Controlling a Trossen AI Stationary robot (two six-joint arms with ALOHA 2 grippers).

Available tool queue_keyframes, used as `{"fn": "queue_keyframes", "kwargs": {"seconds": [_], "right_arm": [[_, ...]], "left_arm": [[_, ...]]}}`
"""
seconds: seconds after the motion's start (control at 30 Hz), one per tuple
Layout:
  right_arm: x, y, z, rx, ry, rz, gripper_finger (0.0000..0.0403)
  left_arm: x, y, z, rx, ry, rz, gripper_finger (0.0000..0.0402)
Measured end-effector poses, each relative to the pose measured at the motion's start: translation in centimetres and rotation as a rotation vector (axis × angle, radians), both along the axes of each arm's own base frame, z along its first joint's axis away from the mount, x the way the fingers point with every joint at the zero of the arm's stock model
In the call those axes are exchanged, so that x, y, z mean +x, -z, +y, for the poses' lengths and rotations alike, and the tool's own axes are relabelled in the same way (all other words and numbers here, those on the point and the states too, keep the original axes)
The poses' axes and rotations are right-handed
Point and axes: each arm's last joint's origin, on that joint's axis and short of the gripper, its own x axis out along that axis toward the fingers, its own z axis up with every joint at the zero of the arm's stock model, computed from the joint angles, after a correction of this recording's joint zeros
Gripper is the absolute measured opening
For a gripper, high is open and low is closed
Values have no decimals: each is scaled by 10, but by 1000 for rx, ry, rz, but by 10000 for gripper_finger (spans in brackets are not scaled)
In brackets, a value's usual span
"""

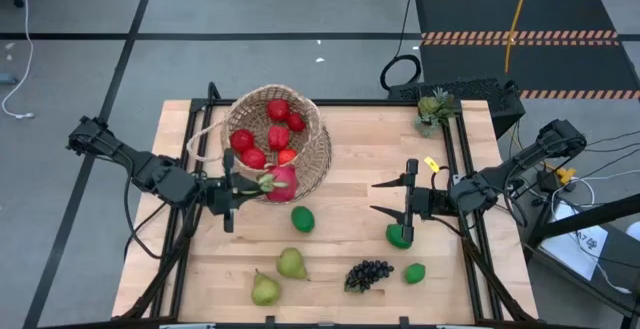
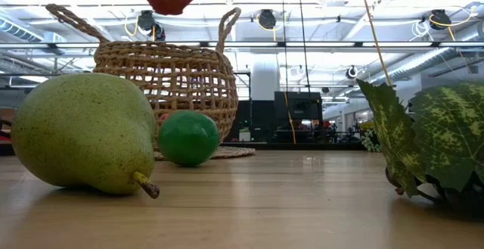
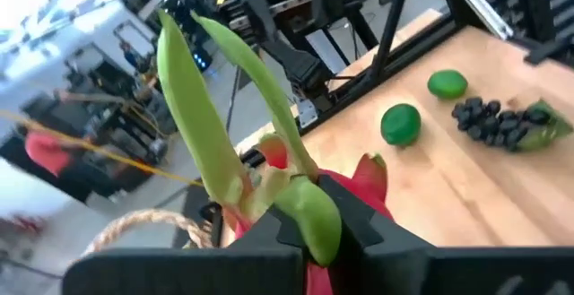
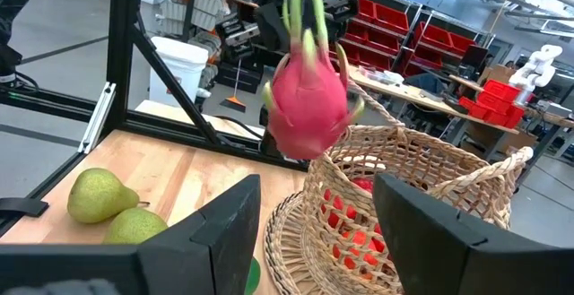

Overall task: Build produce basket
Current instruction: Put the dragon fruit into the basket

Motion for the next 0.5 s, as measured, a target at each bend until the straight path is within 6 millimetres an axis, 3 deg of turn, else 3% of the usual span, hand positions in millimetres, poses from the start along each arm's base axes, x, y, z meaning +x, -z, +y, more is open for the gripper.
{"fn": "queue_keyframes", "kwargs": {"seconds": [0.23,0.5], "right_arm": [[0,0,0,15,1,2,210],[0,1,0,29,2,4,210]], "left_arm": [[9,8,-8,197,37,44,8],[15,14,-13,307,65,79,18]]}}
